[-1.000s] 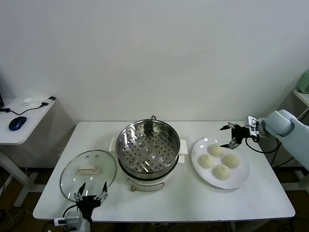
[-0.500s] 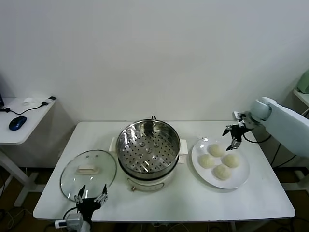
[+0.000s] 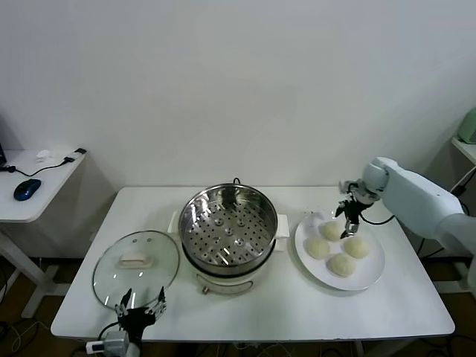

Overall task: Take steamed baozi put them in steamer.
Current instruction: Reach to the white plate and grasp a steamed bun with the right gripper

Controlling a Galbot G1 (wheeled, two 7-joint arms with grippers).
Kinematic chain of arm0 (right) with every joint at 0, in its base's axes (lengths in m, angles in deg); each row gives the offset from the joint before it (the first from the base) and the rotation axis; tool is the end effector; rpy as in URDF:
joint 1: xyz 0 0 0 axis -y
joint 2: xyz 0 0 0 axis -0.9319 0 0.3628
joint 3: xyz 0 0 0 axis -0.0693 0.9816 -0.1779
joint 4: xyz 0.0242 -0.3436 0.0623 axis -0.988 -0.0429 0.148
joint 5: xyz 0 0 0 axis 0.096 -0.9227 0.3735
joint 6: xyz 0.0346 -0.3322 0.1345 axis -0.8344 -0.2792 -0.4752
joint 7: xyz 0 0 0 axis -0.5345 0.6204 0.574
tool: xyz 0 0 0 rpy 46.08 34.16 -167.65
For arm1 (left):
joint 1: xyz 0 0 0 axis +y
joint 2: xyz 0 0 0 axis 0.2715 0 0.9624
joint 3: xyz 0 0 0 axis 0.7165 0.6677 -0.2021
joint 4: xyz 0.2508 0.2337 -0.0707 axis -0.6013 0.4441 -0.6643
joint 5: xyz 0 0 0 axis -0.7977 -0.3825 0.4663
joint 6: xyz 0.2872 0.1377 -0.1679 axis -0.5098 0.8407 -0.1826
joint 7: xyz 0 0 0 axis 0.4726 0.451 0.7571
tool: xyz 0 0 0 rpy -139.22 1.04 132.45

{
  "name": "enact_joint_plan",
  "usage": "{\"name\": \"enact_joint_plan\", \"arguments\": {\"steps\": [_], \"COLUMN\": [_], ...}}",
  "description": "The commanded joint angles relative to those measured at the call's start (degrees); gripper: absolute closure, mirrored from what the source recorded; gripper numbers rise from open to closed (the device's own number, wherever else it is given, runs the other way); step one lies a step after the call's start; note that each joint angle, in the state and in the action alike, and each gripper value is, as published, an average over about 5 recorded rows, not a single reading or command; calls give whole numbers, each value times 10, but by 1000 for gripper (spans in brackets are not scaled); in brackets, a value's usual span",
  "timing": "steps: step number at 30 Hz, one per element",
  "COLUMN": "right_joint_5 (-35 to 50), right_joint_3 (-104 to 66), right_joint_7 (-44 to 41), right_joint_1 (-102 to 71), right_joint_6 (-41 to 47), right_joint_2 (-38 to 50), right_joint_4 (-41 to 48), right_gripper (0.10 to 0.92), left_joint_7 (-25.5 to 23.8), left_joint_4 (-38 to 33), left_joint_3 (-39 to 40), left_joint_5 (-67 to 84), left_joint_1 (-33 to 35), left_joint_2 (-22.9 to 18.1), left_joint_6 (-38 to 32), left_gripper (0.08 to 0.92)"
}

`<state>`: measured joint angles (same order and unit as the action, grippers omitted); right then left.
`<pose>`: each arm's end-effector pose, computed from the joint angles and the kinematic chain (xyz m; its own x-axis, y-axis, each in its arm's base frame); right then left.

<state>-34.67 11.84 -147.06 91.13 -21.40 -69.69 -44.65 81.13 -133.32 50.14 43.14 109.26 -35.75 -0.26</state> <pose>0.6200 -0.1725 -0.2233 -0.0962 -0.0901 0.9913 -0.9937 0.0663 -0.0904 0.1491 0.0429 -0.3744 -0.8970 -0.1169 0.4262 -0.1032 0.9931 0.0554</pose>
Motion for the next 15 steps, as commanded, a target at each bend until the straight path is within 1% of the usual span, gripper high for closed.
{"name": "enact_joint_plan", "arguments": {"steps": [1,5,8,13,15], "right_joint_5": [-30,-45,-48,-59,-60], "right_joint_3": [-8,-11,-20,-25,-28], "right_joint_7": [0,-1,1,-7,-9], "right_joint_1": [-7,-10,-14,-18,-19], "right_joint_6": [-2,-7,-8,-7,-6], "right_joint_2": [-45,-56,-62,-62,-61], "right_joint_4": [58,74,82,82,80], "right_gripper": [203,205,228,325,350], "left_joint_7": [0,1,2,4,4], "left_joint_4": [3,4,6,6,5], "left_joint_3": [0,0,0,1,1], "left_joint_5": [0,3,5,7,8], "left_joint_1": [0,0,0,1,2], "left_joint_2": [0,1,2,2,2], "left_joint_6": [-2,-3,-5,-5,-5], "left_gripper": [177,177,177,177,177]}}
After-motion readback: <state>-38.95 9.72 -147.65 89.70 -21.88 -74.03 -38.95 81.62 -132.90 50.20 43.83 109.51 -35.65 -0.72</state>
